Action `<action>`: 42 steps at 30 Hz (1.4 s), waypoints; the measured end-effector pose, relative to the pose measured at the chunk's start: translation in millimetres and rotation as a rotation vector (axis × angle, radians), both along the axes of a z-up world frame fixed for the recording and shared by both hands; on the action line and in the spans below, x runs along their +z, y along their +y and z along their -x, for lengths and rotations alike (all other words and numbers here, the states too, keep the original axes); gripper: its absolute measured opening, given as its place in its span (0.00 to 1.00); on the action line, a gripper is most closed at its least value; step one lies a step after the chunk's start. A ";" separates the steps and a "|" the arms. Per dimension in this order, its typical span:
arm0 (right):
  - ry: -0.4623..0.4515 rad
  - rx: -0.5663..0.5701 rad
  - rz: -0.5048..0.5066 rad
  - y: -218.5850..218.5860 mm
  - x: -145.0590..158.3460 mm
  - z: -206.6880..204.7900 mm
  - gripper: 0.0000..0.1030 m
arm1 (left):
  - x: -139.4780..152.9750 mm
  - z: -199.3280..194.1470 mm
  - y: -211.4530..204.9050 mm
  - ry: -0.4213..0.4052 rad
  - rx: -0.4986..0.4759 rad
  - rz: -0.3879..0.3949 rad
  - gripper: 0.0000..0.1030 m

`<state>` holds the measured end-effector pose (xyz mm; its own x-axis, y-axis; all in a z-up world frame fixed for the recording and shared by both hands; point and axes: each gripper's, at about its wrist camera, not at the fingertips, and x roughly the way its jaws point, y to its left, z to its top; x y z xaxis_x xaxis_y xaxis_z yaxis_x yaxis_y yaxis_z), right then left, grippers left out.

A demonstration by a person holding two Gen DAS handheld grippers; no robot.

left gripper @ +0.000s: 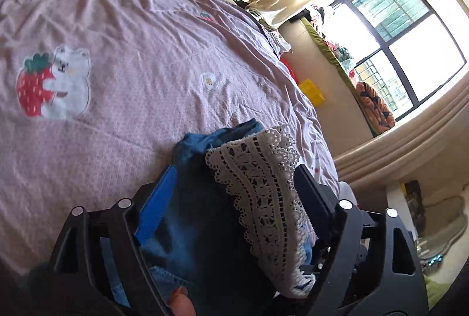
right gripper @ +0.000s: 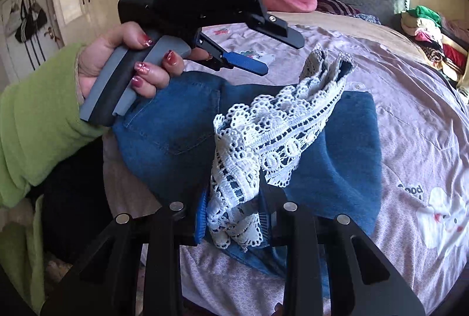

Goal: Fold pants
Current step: 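Lift the lace hem with both tools and fold it toward the waistband, then lay the folded hem down and open both tools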

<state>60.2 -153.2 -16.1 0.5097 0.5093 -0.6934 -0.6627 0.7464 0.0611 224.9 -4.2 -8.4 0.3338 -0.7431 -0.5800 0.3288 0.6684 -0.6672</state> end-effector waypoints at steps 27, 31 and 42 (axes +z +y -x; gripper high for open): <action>0.423 -0.270 -0.272 -99.3 -22.8 -210.6 0.41 | -35.7 -10.5 -8.1 0.041 0.071 -0.101 0.20; 0.383 -0.199 -0.315 -96.1 -15.7 -204.4 0.11 | -27.6 -9.3 -6.3 0.004 0.101 -0.093 0.14; 0.242 -0.224 -0.076 -67.9 -26.6 -212.1 0.28 | -30.6 -14.3 -9.7 -0.033 0.157 -0.253 0.21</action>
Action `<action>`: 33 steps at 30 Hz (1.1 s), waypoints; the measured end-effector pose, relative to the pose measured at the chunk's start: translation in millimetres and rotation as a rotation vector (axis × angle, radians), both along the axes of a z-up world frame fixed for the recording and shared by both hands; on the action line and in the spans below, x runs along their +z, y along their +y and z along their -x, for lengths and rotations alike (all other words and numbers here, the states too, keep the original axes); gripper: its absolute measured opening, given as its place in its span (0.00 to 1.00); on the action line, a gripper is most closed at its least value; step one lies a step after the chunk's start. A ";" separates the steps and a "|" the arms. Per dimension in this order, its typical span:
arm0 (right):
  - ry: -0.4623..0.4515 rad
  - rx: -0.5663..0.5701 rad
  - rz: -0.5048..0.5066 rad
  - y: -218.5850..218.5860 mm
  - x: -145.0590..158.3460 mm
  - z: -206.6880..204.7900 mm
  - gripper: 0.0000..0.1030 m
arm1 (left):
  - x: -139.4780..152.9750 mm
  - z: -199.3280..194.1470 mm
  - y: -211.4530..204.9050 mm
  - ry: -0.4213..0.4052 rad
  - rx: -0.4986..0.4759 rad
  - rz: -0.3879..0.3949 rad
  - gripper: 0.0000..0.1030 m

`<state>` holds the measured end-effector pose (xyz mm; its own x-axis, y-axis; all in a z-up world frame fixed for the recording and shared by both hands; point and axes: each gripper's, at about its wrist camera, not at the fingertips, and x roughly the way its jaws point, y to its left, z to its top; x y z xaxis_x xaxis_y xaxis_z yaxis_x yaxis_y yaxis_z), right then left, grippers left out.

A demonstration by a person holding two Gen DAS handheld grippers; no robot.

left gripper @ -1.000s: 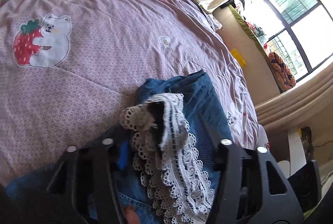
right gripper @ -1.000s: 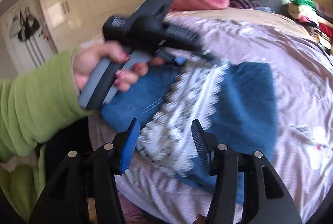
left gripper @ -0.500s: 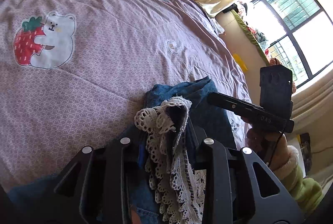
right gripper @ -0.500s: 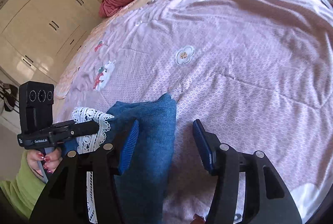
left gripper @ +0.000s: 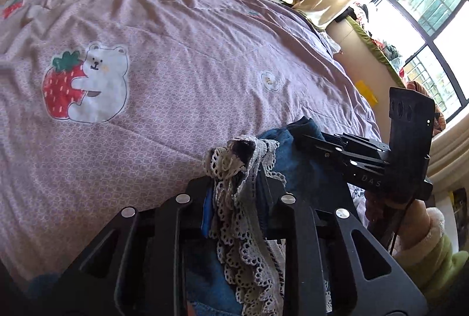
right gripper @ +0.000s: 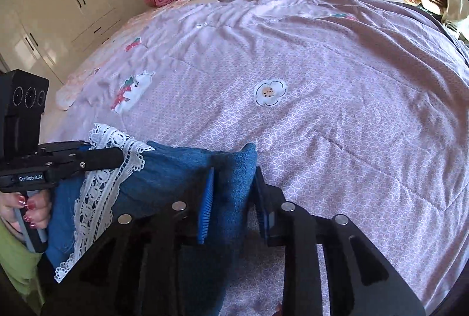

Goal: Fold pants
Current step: 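Lay the folded hem down and open both tools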

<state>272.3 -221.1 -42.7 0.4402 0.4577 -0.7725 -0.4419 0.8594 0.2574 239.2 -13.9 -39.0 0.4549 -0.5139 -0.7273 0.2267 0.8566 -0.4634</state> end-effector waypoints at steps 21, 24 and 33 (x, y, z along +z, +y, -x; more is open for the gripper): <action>-0.180 -0.047 -0.058 -27.8 62.8 104.9 0.81 | 60.0 94.9 17.9 -0.170 0.132 -0.146 0.70; -0.182 -0.054 -0.059 -29.9 64.0 117.8 0.85 | 66.3 109.3 13.8 -0.184 0.135 -0.148 0.76; -0.194 -0.067 -0.053 -37.5 64.5 149.0 0.86 | 62.5 142.1 7.7 -0.150 0.163 -0.105 0.80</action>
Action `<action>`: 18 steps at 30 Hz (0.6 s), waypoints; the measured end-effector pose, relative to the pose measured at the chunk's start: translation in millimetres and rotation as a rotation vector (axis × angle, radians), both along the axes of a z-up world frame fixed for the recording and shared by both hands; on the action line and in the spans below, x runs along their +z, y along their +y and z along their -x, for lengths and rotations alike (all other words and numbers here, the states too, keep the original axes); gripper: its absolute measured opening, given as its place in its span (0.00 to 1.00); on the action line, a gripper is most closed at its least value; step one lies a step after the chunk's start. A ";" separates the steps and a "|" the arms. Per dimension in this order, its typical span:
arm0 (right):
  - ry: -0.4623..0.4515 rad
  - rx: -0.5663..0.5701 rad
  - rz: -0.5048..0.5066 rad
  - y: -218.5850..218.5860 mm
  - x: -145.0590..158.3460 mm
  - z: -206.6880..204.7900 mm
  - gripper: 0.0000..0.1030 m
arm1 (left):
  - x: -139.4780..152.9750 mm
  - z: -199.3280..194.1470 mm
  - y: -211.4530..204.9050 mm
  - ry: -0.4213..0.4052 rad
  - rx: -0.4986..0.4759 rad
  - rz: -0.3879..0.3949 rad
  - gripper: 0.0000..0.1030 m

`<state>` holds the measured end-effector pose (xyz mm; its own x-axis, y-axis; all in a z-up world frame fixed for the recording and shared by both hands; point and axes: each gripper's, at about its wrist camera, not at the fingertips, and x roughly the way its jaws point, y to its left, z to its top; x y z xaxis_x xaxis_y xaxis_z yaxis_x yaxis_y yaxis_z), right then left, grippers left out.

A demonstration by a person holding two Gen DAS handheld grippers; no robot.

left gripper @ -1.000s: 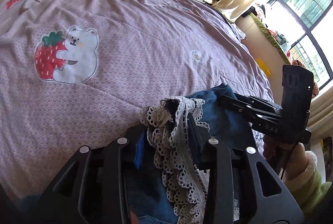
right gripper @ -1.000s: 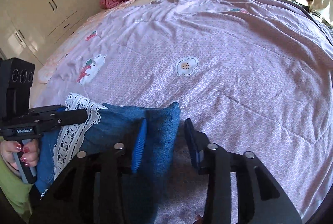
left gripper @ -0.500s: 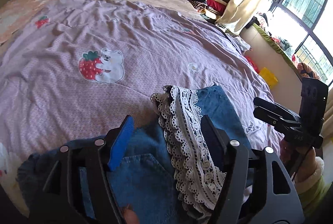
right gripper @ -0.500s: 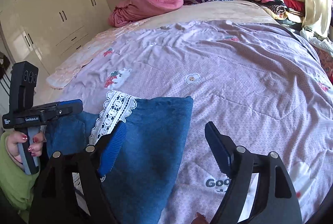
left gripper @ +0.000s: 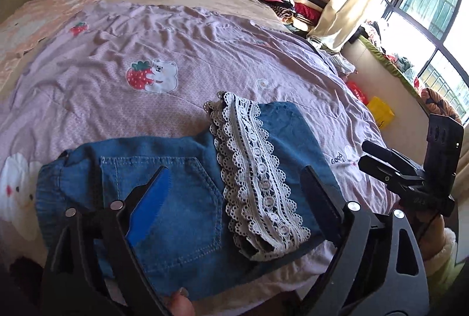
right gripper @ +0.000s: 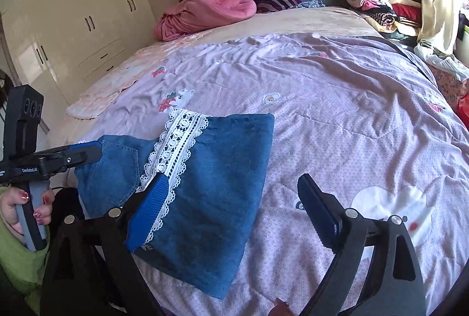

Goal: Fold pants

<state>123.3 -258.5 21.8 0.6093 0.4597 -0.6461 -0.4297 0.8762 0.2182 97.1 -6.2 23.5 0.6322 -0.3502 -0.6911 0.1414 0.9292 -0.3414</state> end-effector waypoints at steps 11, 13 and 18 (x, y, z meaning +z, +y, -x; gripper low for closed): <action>0.035 0.043 -0.014 1.2 -11.1 28.2 0.86 | -26.4 36.2 -20.2 0.095 -0.024 0.066 0.75; 0.041 0.049 -0.003 2.3 -15.0 32.2 0.86 | -32.7 39.2 -23.9 0.116 -0.028 0.077 0.70; 0.068 0.049 0.002 -0.6 -25.8 38.1 0.86 | -39.6 38.0 -33.5 0.146 -0.041 0.065 0.57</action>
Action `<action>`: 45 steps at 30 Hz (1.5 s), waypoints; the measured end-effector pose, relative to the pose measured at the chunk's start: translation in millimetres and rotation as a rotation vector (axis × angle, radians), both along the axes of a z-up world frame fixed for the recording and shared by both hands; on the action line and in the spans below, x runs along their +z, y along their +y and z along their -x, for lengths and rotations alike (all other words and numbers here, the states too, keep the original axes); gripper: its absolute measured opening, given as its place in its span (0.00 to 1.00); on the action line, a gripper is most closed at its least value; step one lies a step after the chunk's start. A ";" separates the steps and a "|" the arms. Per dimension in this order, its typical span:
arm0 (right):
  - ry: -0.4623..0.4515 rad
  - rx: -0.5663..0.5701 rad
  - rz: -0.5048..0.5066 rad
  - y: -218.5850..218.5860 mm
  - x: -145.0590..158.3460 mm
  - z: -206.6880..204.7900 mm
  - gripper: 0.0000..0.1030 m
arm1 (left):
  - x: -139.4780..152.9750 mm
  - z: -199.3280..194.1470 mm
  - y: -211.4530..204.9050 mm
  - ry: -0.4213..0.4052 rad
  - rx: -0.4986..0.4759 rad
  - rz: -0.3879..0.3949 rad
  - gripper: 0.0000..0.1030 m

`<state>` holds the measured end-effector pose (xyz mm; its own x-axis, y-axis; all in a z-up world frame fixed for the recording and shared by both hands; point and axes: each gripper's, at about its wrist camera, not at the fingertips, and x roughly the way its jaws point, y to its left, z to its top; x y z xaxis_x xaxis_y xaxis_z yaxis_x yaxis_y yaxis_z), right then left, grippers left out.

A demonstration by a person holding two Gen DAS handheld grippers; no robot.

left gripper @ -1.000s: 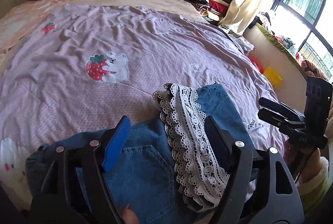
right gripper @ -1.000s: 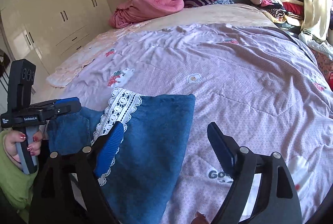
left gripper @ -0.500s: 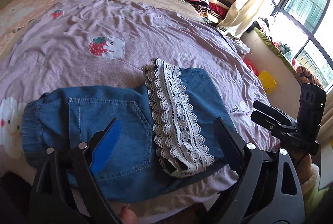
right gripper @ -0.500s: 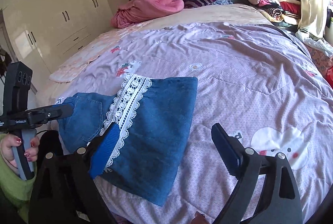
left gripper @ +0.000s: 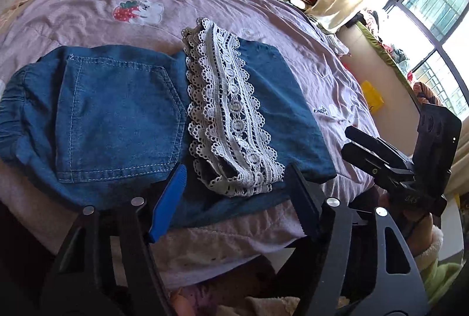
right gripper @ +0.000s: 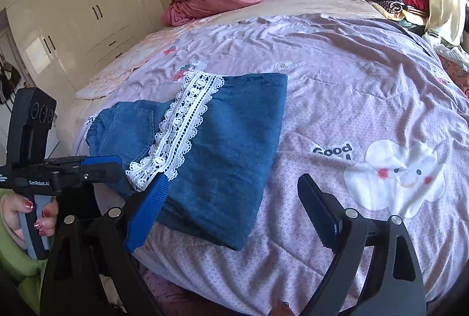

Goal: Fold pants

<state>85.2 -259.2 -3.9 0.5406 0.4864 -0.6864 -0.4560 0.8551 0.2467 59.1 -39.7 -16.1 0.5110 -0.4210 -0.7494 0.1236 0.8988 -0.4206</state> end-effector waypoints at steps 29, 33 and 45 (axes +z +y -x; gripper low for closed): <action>0.108 0.063 0.074 16.5 -43.1 -5.0 0.49 | -28.8 4.8 -18.7 0.065 -0.001 -0.143 0.15; 0.105 0.058 0.081 18.0 -46.5 -4.9 0.50 | -29.0 6.5 -16.7 0.060 0.002 -0.147 0.17; 0.091 0.052 0.102 22.7 -43.2 -1.0 0.55 | -19.1 11.8 -14.4 0.039 0.024 -0.160 0.28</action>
